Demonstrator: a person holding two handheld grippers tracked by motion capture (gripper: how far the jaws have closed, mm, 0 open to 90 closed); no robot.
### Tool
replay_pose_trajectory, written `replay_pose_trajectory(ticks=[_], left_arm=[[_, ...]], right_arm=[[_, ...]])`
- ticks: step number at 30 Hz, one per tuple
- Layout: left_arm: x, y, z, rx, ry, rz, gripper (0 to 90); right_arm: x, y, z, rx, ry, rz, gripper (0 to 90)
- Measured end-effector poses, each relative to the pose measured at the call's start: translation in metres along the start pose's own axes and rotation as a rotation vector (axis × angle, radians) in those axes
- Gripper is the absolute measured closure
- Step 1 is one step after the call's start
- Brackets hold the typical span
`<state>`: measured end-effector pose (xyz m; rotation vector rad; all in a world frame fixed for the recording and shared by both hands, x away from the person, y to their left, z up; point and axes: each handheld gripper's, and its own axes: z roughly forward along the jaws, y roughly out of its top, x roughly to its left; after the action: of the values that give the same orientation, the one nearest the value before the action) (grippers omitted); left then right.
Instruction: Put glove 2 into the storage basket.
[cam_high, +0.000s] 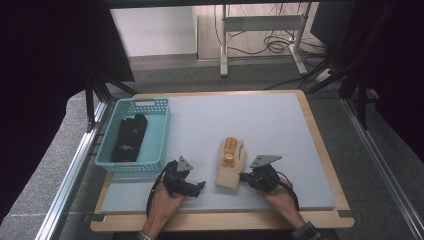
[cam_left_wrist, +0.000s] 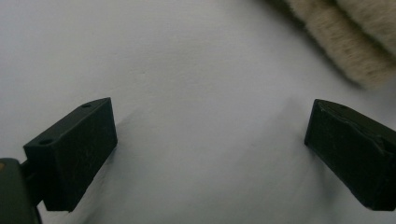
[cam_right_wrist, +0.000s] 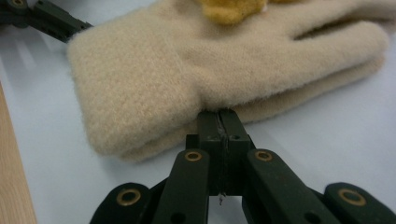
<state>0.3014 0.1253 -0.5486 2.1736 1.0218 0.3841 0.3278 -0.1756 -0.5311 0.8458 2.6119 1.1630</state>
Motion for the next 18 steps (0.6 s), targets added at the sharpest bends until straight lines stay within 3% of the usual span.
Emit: replay_pose_trajectory(ticks=[11,18], left_arm=[[0.005,-0.005,-0.005,0.01,-0.003,-0.008,2.7],[0.005,-0.006,-0.005,0.009,-0.001,-0.008,2.7]], right_arm=[[0.006,0.015,0.022,-0.015,0.033,0.007,88.2],[0.011,0.027,0.035,-0.01,0.016,-0.011,88.2]])
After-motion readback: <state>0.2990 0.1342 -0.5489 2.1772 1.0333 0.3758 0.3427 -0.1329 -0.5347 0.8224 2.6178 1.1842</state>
